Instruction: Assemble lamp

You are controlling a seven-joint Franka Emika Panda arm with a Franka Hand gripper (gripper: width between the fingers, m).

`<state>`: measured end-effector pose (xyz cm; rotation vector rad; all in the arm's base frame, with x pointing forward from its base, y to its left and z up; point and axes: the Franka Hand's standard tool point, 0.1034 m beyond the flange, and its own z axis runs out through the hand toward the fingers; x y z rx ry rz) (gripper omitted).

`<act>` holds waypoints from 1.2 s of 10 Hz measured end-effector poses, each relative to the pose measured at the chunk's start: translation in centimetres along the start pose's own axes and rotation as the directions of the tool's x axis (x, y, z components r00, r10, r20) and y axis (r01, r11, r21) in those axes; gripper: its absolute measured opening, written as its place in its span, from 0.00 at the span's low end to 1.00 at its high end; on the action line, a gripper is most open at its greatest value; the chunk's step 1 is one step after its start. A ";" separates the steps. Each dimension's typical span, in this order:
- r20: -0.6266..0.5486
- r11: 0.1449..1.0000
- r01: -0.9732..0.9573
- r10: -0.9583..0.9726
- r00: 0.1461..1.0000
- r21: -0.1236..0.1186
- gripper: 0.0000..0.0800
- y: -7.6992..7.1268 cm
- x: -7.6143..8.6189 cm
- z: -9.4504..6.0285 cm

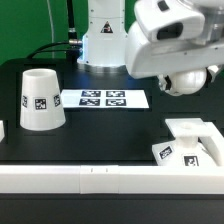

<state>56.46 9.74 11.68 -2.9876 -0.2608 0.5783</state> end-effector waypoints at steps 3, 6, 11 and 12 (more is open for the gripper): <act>-0.184 1.000 0.006 -0.010 0.983 -0.020 0.72 0.4 0.7 -4.2; -0.398 0.999 -0.004 -0.014 0.917 -0.045 0.72 0.9 1.6 -4.4; -0.696 0.994 -0.004 -0.071 0.714 -0.106 0.72 1.6 3.7 -7.0; -0.732 0.994 -0.009 -0.076 0.677 -0.112 0.72 1.6 3.7 -6.8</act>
Offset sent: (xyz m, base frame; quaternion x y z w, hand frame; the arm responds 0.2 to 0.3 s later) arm 0.0000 0.0000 0.0000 0.0000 0.1296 0.0000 0.9916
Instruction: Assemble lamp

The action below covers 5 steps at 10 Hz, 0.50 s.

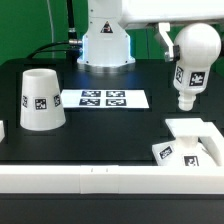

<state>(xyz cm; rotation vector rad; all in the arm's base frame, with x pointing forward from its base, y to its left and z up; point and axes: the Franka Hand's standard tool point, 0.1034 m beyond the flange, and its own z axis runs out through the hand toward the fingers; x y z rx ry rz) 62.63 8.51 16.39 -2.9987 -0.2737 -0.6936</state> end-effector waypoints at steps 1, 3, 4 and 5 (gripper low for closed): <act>-0.064 1.000 0.003 -0.004 0.998 -0.011 0.72 0.2 0.1 0.0; -0.063 1.000 0.005 -0.005 0.998 -0.012 0.72 0.2 -0.4 0.3; -0.063 1.000 0.007 -0.007 0.998 -0.011 0.72 0.0 -0.5 0.5; -0.056 1.000 0.008 -0.009 0.998 -0.009 0.72 -0.1 -0.8 0.9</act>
Offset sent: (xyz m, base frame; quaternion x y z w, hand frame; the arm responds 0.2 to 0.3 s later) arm -0.0001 0.0020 -0.0083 -0.0186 0.0120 -0.0337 0.9992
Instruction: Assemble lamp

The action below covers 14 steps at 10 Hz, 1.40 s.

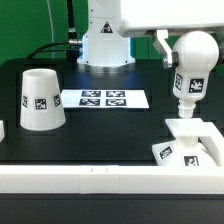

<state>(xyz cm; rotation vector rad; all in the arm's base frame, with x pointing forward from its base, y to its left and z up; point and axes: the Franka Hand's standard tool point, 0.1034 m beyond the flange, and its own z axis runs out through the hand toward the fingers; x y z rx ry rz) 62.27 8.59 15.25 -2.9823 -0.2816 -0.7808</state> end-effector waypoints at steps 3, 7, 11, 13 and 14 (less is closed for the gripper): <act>0.019 1.000 0.011 -0.011 1.000 0.009 0.72 -0.9 -0.9 1.0; 0.033 1.000 0.013 -0.013 0.999 0.011 0.72 -1.1 -1.4 1.6; 0.009 1.000 0.014 -0.014 1.000 0.007 0.72 -1.0 -1.7 2.3; 0.011 1.000 0.015 -0.015 1.000 0.008 0.72 -1.1 -2.2 2.7; 0.006 1.000 0.015 -0.015 1.000 0.007 0.72 -1.2 -2.2 2.7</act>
Offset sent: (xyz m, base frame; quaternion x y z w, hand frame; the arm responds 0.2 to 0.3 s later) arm 0.0050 0.0055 -0.0126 -0.0194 0.0106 -0.0210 0.9995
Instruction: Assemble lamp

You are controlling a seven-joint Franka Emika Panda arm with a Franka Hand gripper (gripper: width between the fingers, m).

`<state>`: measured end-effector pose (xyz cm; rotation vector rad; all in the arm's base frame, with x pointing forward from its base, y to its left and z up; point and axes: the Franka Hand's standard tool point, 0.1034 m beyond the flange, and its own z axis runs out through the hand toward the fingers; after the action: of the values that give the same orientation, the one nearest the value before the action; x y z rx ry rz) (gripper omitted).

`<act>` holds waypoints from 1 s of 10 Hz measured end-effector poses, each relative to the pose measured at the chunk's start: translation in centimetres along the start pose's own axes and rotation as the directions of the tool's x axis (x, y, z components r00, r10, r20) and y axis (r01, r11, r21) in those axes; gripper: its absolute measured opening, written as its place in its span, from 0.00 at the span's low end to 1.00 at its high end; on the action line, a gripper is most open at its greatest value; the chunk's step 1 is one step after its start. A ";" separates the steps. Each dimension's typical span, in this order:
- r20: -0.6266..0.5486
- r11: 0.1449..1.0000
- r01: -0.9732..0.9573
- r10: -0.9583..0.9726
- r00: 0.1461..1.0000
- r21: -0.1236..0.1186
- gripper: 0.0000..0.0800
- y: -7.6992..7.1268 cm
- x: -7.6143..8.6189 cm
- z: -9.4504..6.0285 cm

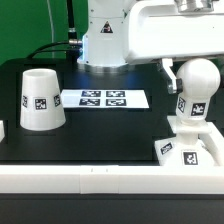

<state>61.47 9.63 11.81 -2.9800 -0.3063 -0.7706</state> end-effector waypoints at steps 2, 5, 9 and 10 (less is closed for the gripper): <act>0.000 1.000 0.000 0.000 1.000 0.000 0.72 0.0 0.0 0.0; 0.000 1.000 0.002 -0.002 1.000 0.000 0.85 0.0 0.0 0.0; 0.000 1.000 0.015 -0.015 1.000 -0.003 0.87 0.6 1.1 -1.5; 0.015 1.000 0.020 -0.020 1.000 -0.003 0.87 0.9 1.6 -2.5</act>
Offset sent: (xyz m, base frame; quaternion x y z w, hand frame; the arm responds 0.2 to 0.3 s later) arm 0.0000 0.0000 0.0000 0.0000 0.0000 0.0000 1.0000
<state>61.80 8.74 14.79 -2.9915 -0.3368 -0.7513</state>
